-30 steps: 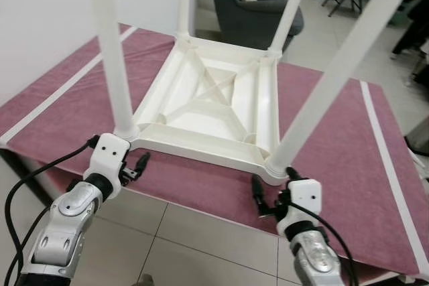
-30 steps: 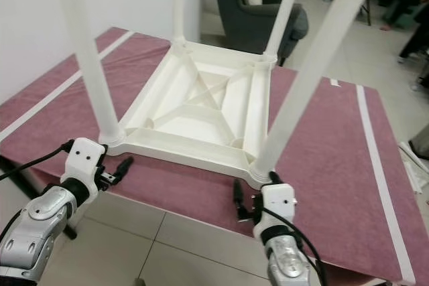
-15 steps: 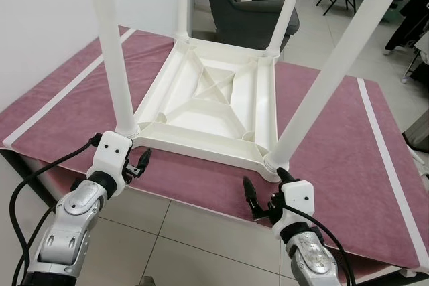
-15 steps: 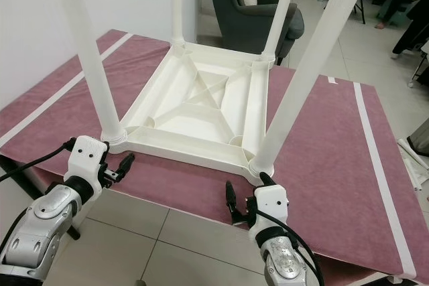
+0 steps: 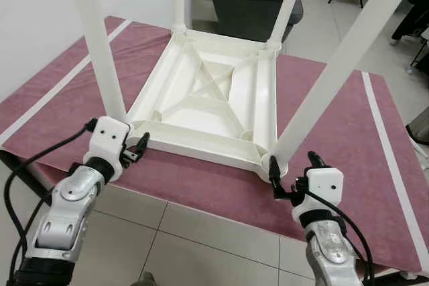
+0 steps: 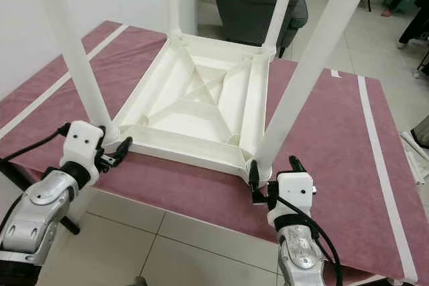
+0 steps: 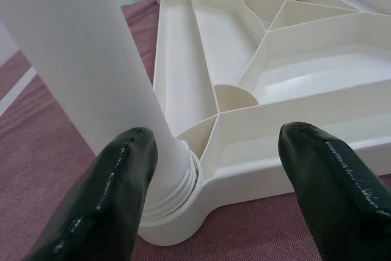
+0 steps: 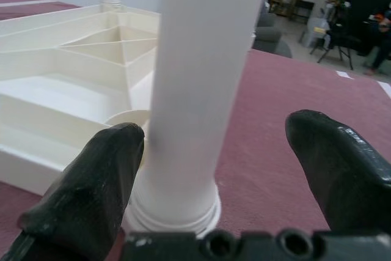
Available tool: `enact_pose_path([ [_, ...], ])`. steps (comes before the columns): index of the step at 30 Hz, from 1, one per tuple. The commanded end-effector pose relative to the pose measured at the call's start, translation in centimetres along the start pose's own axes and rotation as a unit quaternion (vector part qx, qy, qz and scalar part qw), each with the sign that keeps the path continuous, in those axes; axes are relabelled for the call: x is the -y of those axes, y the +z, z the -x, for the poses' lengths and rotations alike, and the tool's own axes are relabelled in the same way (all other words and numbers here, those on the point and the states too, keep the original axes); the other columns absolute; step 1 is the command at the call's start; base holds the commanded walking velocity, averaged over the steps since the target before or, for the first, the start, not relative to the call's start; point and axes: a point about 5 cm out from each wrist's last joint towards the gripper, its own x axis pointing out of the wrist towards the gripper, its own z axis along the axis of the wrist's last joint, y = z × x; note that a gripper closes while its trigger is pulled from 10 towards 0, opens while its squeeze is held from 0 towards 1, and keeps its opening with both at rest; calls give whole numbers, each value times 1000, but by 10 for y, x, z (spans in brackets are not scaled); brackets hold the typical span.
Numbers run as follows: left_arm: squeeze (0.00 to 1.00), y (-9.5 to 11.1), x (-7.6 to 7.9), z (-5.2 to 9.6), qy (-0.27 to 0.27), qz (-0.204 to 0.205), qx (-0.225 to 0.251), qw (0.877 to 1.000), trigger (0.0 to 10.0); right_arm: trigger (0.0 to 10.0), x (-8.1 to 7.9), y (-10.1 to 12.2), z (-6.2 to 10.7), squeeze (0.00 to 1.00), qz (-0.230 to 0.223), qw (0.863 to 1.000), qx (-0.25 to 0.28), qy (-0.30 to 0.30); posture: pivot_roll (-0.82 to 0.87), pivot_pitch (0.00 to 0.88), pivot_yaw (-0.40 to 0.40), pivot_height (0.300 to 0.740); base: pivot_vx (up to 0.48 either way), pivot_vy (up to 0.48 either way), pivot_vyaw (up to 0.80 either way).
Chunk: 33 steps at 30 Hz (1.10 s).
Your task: Building children table
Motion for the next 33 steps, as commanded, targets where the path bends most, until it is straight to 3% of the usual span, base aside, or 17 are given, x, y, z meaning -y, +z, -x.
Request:
enact_pose_path([
  [1, 0, -2, -8, 5, 24, -3, -11, 1000, 10000, 10000, -3, 0, 0, 0, 4, 1000, -3, 18, 108, 0, -20, 740, 0, 0, 0],
  [3, 0, -7, -10, 10, 29, 3, -22, 999, 10000, 10000, -4, 0, -2, 0, 8, 1000, -3, 22, 110, 0, -25, 740, 0, 0, 0],
  [9, 0, -9, -17, 7, 61, 15, -22, 998, 10000, 10000, -2, -3, -9, 0, 13, 1000, -9, 11, 114, 0, -30, 740, 0, 0, 0],
  [14, 0, 7, -30, -16, 102, 39, 16, 994, 10000, 10000, -2, -4, -21, 0, 12, 1000, -16, -4, 121, 0, -33, 740, 0, 0, 0],
  [23, 0, 12, -38, -41, 107, 62, 19, 992, 10000, 10000, -2, -9, -19, 0, 7, 999, -32, -15, 105, 0, -24, 740, 0, 0, 0],
  [24, 0, 10, -39, -44, 113, 68, 11, 991, 7647, 10000, -2, -10, -18, 0, 7, 999, -34, -17, 101, 0, -22, 740, 0, 0, 0],
  [25, 0, 10, -39, -44, 113, 68, 11, 991, 7647, 10000, -2, -10, -18, 0, 7, 999, -34, -17, 101, 0, -22, 740, 0, 0, 0],
  [26, 0, 8, -39, -47, 117, 72, 5, 990, 3294, 10000, -3, -11, -17, 0, 6, 999, -36, -17, 100, 0, -20, 740, 0, 0, 0],
  [27, 0, 6, -39, -49, 120, 79, -1, 990, 1922, 10000, -2, -12, -16, 0, 6, 999, -38, -19, 96, 0, -19, 740, 0, 0, 0],
  [28, 0, 6, -39, -49, 120, 79, -1, 990, 1922, 10000, -2, -12, -16, 0, 6, 999, -38, -19, 96, 0, -19, 740, 0, 0, 0],
  [29, 0, 6, -38, -50, 121, 82, -3, 989, 0, 10000, -2, -13, -14, 0, 5, 999, -40, -20, 96, 0, -19, 740, 0, 0, 0],
  [33, 0, 5, -36, -52, 118, 83, -2, 990, 0, 10000, -3, -15, -12, 0, 7, 999, -45, -19, 93, 0, -16, 740, 0, 0, 0],
])
